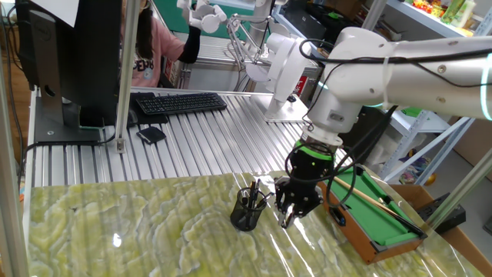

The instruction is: Put the pen into the pen holder

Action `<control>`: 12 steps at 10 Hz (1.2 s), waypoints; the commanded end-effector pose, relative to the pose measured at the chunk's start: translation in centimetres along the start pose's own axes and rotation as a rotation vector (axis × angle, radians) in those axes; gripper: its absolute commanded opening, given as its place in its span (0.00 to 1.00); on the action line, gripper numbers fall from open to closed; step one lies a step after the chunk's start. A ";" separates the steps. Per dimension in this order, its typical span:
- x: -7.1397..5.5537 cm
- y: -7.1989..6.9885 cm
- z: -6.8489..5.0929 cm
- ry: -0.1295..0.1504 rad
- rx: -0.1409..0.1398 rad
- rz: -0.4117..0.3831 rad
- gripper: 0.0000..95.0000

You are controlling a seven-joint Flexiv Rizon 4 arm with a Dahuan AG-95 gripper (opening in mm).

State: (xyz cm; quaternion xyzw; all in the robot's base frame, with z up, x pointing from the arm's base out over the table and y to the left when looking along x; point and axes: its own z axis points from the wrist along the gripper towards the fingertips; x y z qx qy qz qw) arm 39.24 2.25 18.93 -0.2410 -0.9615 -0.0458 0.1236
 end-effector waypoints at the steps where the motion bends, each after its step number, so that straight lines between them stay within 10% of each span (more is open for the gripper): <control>1: -0.2 0.0 0.2 -0.018 -0.001 -0.024 0.00; 12: -0.2 0.1 0.4 -0.100 -0.007 -0.031 0.00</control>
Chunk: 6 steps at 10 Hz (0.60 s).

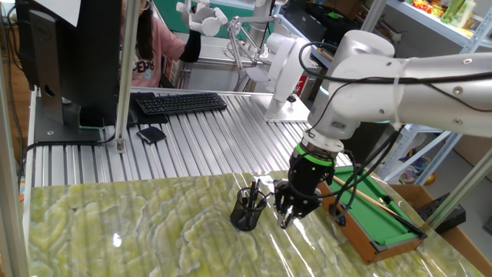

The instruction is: Put the pen into the pen holder

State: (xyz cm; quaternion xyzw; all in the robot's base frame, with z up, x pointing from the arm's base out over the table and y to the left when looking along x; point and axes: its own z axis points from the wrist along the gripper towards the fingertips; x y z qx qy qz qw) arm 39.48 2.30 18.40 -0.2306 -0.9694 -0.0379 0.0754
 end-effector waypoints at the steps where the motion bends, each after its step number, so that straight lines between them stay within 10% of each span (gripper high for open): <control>1: 0.1 -0.1 -0.1 -0.016 0.002 -0.001 0.00; 6: 0.1 -0.1 -0.1 -0.094 -0.027 -0.033 0.00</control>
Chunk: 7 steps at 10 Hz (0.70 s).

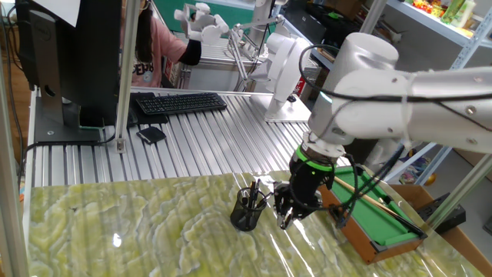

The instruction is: Put the pen into the pen holder

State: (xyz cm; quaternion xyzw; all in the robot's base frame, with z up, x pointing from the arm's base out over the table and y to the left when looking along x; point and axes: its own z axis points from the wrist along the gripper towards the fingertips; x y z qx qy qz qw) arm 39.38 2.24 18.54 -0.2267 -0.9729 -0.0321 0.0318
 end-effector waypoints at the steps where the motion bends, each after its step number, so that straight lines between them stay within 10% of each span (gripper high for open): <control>1: 0.0 0.0 0.0 -0.021 -0.029 -0.028 0.00; 7: 0.0 0.0 0.0 -0.024 -0.032 -0.035 0.00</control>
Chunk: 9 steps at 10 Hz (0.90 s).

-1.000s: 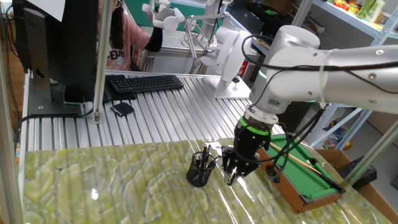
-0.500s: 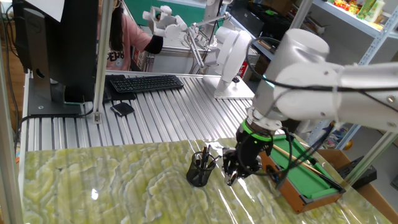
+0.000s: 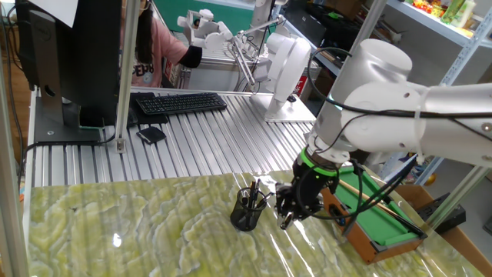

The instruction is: Put the pen into the pen holder

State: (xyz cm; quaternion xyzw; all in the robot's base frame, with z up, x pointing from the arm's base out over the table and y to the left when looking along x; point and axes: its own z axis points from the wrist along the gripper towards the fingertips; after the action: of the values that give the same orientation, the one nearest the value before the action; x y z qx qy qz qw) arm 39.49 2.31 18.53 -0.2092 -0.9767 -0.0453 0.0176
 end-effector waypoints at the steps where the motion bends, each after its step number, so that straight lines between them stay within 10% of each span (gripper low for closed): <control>1: 0.1 -0.1 0.0 -0.004 -0.002 0.004 0.00; 9: -3.8 2.7 -2.4 0.047 0.019 0.066 0.00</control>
State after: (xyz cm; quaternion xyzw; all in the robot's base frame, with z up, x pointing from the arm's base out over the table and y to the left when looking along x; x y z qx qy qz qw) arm 45.01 2.95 21.24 -0.2396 -0.9689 -0.0399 0.0480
